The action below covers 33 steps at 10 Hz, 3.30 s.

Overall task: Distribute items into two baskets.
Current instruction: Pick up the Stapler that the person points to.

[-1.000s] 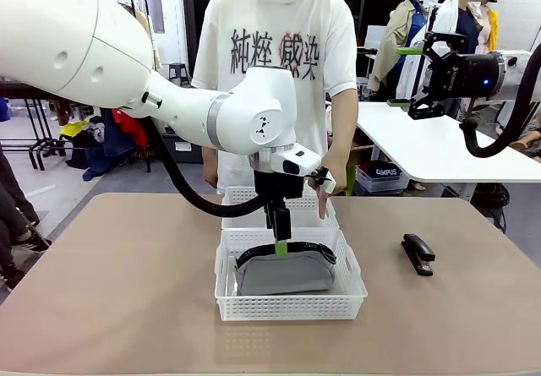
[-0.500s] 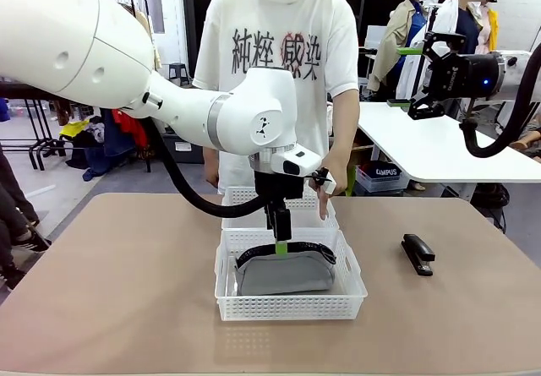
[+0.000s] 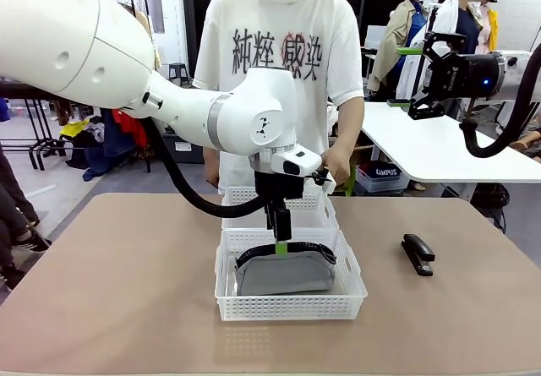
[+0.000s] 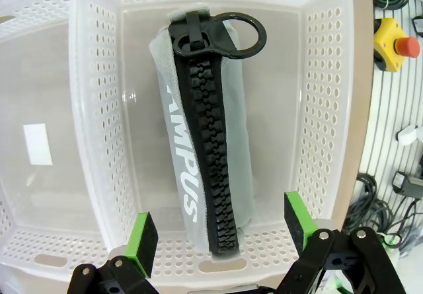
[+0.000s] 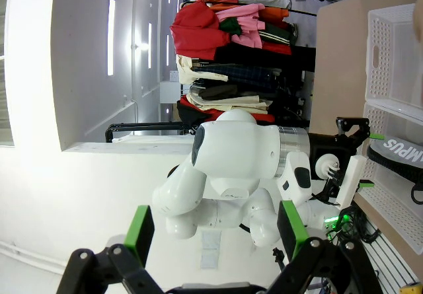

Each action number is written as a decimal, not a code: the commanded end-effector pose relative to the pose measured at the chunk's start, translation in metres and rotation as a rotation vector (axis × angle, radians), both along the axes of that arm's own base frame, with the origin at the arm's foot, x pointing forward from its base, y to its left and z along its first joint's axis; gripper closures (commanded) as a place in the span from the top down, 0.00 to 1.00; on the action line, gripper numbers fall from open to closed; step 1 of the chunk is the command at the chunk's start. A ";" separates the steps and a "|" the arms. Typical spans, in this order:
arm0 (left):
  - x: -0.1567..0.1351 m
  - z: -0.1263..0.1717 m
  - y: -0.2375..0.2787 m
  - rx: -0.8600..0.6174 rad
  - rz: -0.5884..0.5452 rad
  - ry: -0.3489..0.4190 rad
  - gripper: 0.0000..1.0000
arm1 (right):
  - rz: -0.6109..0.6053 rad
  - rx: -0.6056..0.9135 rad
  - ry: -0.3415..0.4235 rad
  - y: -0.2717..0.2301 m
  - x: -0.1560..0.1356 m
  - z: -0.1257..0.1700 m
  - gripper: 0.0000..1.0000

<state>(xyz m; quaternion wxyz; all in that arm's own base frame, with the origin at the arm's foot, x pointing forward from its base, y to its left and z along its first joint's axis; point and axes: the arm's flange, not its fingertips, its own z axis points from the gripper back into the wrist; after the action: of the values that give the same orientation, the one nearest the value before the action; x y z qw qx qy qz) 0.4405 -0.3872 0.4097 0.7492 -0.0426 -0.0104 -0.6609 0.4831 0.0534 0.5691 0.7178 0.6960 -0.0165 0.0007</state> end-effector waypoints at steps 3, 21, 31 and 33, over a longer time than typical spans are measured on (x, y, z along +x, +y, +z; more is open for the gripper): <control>0.003 0.045 0.033 -0.074 0.032 0.013 1.00 | -0.003 -0.001 -0.003 -0.001 0.000 0.002 1.00; 0.010 0.153 0.154 -0.481 0.559 0.205 1.00 | -0.003 -0.001 -0.003 -0.001 0.000 0.002 1.00; 0.024 0.210 0.300 -1.058 1.031 0.410 1.00 | -0.003 -0.001 -0.003 -0.001 0.000 0.002 1.00; 0.028 0.216 0.326 -1.180 1.070 0.446 1.00 | -0.003 -0.001 -0.003 -0.001 0.000 0.002 1.00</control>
<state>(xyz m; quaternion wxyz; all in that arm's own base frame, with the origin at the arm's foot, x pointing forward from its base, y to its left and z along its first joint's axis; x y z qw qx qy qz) 0.4759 -0.0613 0.6282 0.8176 -0.5285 -0.2076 -0.0958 0.4831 0.0532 0.5691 0.7178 0.6961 -0.0166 0.0006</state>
